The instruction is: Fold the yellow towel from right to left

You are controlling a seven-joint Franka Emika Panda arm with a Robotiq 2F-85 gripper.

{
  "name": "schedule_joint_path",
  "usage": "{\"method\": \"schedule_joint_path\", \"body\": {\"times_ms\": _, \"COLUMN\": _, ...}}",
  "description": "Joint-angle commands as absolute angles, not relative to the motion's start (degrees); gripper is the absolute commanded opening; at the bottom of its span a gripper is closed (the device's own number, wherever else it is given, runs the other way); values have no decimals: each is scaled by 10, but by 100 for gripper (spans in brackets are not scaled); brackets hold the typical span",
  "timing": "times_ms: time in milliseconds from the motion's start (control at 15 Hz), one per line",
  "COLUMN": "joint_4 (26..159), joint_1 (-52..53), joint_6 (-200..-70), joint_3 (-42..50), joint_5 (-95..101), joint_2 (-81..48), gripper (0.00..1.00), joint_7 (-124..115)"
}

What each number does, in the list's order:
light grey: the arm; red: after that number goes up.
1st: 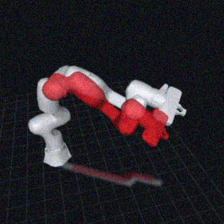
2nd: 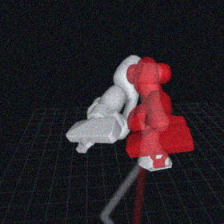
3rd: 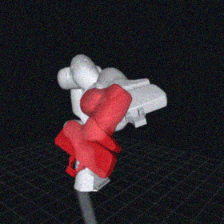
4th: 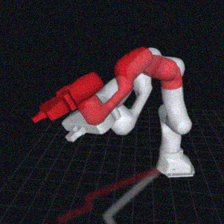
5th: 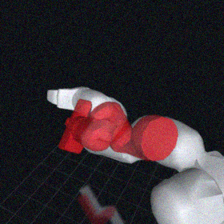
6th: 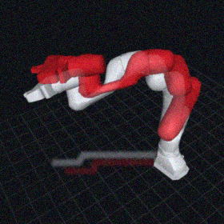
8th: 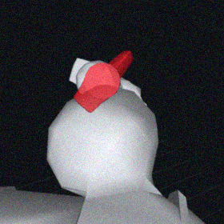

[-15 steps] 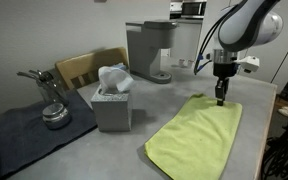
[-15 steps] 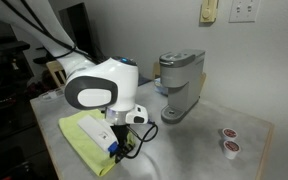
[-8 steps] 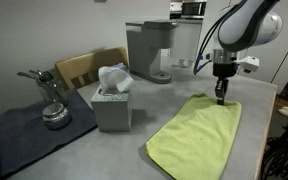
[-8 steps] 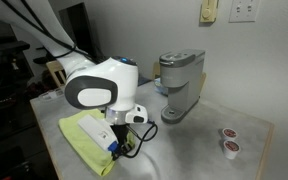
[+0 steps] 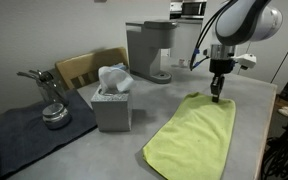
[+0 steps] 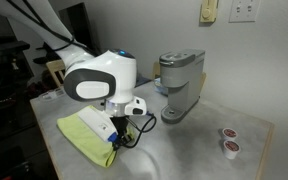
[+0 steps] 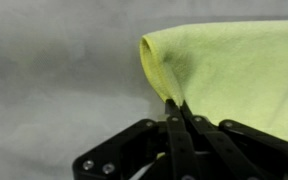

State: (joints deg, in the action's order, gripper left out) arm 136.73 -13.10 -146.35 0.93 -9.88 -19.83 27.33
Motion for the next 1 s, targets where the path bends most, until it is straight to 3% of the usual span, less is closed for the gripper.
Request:
{"method": "schedule_joint_path", "body": {"times_ms": 0, "joint_4": 1382, "joint_1": -148, "joint_6": -1451, "joint_3": -16, "joint_5": -132, "joint_2": -149, "gripper": 1, "joint_7": 307}}
{"method": "schedule_joint_path", "body": {"times_ms": 933, "joint_4": 1423, "joint_1": -121, "joint_6": -1358, "joint_3": 13, "joint_5": -313, "joint_2": -2, "gripper": 1, "joint_7": 393}}
